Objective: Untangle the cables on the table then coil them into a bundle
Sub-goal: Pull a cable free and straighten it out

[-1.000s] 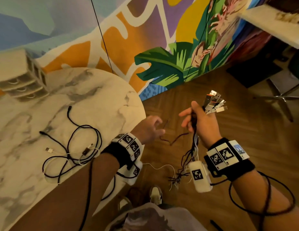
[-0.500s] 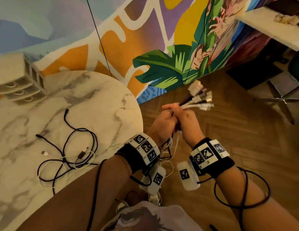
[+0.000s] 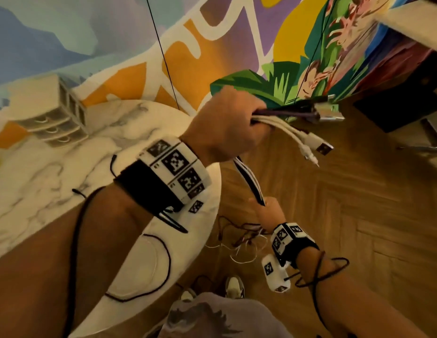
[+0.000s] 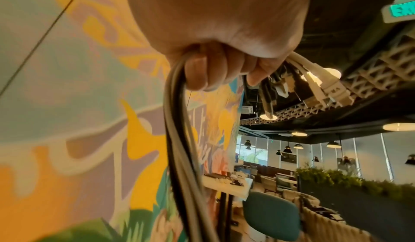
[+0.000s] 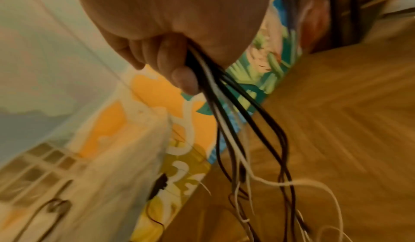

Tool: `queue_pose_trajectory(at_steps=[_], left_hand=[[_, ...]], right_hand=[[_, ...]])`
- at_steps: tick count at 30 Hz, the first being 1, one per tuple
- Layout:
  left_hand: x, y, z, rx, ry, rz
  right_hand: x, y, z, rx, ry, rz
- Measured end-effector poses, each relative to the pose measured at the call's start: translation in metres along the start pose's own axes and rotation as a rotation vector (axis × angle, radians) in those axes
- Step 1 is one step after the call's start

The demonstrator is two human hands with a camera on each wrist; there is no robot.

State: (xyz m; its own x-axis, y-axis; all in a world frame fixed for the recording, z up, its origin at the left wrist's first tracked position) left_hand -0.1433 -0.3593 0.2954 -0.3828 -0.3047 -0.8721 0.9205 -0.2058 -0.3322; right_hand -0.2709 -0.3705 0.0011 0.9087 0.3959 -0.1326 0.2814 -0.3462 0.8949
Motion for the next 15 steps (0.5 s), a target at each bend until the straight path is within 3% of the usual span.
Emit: queue_pose_trajectory(at_steps=[4,11,15], left_hand=[[-0.034,-0.004,-0.001,0.149,-0.161,0.217],[-0.037,-0.009,-0.004,0.251,-0.127,0.439],[-0.058,0.001,0.004,0.176,-0.125,0.575]], right_hand=[[-0.021,-0.054,0.005,0.242,-0.071,-0.113],[-0.045,-0.094,0.017,0.439,-0.11,-0.246],[-0.071,-0.11,0.013,0.517,-0.166,-0.354]])
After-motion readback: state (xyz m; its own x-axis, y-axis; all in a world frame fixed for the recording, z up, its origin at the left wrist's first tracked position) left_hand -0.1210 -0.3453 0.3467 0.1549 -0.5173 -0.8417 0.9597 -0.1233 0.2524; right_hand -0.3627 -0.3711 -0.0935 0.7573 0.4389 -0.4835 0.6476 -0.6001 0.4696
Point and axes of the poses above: each hand's wrist, its own z-axis towards the middle knuckle, its own x-axis out of the palm, y = z × x, the point moved 6 cm from there along z, towards the middle knuckle, and after that the axes turned 15 degrees about z, right-handed, at the moved point
